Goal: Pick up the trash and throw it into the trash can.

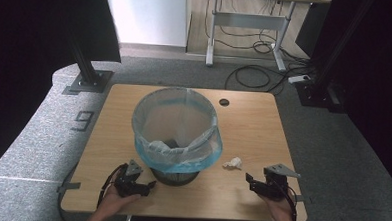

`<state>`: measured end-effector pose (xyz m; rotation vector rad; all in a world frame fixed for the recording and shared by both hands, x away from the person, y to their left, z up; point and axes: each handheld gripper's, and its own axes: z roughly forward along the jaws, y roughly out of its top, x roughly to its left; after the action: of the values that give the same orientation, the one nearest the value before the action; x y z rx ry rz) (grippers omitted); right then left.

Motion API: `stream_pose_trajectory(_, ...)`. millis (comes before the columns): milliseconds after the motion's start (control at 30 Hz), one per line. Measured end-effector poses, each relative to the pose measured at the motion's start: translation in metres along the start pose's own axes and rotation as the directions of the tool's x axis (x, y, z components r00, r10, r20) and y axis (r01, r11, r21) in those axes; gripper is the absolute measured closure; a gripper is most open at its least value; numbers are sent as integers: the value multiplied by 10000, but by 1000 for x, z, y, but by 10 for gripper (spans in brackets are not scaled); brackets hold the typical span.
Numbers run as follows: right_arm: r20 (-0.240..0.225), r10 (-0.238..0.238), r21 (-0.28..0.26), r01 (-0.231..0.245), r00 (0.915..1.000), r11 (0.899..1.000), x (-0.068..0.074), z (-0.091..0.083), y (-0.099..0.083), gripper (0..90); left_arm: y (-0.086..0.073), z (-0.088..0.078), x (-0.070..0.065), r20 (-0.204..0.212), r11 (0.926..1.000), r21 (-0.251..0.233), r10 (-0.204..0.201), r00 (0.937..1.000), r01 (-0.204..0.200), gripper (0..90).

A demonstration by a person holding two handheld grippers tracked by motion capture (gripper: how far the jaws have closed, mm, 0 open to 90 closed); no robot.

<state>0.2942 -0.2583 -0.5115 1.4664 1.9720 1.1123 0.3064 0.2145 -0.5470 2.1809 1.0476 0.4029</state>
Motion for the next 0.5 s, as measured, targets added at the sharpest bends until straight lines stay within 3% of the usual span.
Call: stream_pose_trajectory(500,-172,1,-238,-5,9999,9997,6,3,4,234,0,0,0,0,10000,-1,-2,10000,2,161)
